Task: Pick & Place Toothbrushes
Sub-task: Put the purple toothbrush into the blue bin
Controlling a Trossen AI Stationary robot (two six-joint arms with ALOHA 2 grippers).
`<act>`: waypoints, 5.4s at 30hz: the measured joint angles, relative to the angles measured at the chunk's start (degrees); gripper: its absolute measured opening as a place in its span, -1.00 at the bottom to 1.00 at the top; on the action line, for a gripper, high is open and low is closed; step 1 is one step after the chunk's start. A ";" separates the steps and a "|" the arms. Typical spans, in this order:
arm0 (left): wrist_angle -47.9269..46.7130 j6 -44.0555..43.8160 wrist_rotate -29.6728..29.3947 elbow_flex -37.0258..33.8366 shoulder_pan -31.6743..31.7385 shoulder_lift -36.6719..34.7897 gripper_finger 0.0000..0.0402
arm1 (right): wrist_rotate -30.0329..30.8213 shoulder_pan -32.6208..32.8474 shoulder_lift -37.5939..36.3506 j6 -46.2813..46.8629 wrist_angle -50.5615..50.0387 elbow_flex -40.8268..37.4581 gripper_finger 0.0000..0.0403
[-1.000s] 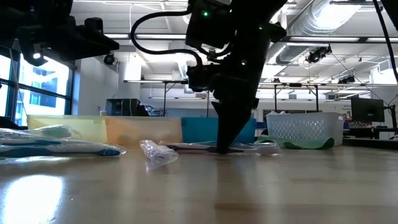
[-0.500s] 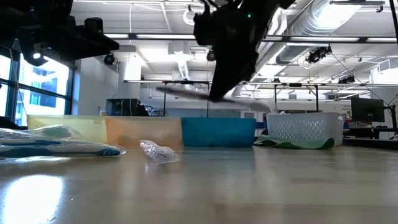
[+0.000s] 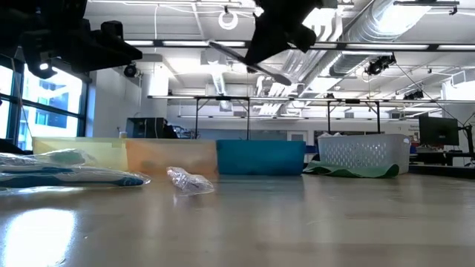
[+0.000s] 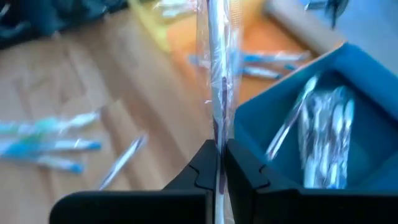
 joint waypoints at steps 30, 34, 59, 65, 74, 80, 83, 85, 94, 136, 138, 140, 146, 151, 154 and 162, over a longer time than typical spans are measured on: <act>0.57 -0.02 0.00 0.01 0.00 -0.02 -0.29 | -6.58 -19.89 10.20 0.59 16.84 -0.03 -0.96; 0.76 -0.02 -0.01 0.02 0.00 -0.02 -0.29 | -9.27 -22.55 12.27 3.66 16.95 0.04 -0.96; 0.87 -0.01 0.00 0.01 0.00 0.00 -0.29 | -12.82 -27.21 16.39 9.38 8.83 0.02 -0.79; 0.88 0.00 0.00 0.00 0.00 0.00 -0.29 | -10.03 -27.17 16.39 9.30 8.76 0.02 -0.48; 0.90 -0.02 0.00 0.02 0.00 0.00 -0.29 | -10.41 -26.91 15.36 7.31 11.51 0.02 -0.34; 0.90 -0.01 0.00 0.01 0.00 -0.01 -0.29 | -12.70 -24.19 11.14 2.44 13.66 0.02 -0.49; 0.90 0.00 0.00 0.01 0.00 -0.01 -0.29 | -12.70 -21.37 8.80 -1.33 16.50 0.02 -0.58; 0.92 -0.02 0.00 0.02 0.00 -0.02 -0.29 | -12.72 -19.14 7.65 -3.59 18.36 0.02 -0.64; 0.87 -0.01 0.00 0.02 0.00 -0.02 -0.29 | -16.16 -9.88 6.40 -6.27 22.30 0.03 -0.83; -0.13 -7.97 0.44 0.02 0.00 0.00 -0.29 | -6.70 4.86 -0.51 -10.91 32.05 -15.38 -0.99; -0.13 -7.98 0.44 0.00 0.00 0.00 -0.29 | -7.77 4.66 -3.17 -10.80 39.05 -20.96 -0.99; 0.00 -8.00 0.45 0.02 0.00 0.00 -0.29 | -7.81 4.72 -5.62 -10.78 45.14 -25.94 -0.99; 3.00 -12.12 0.44 0.00 -0.02 0.21 -0.29 | -7.78 4.70 -12.69 -10.76 56.43 -38.42 -0.99; 3.91 -16.28 0.50 0.09 -0.07 1.69 -0.29 | -8.04 4.72 -17.87 -11.13 63.60 -46.49 -0.99; 3.82 -18.39 0.52 0.14 -0.07 4.29 -0.29 | -8.34 4.72 -21.25 -11.18 67.00 -50.92 -0.99; 2.49 -18.27 0.61 6.26 -0.11 18.62 -0.29 | -8.36 4.72 -28.96 -8.36 68.50 -58.23 -0.99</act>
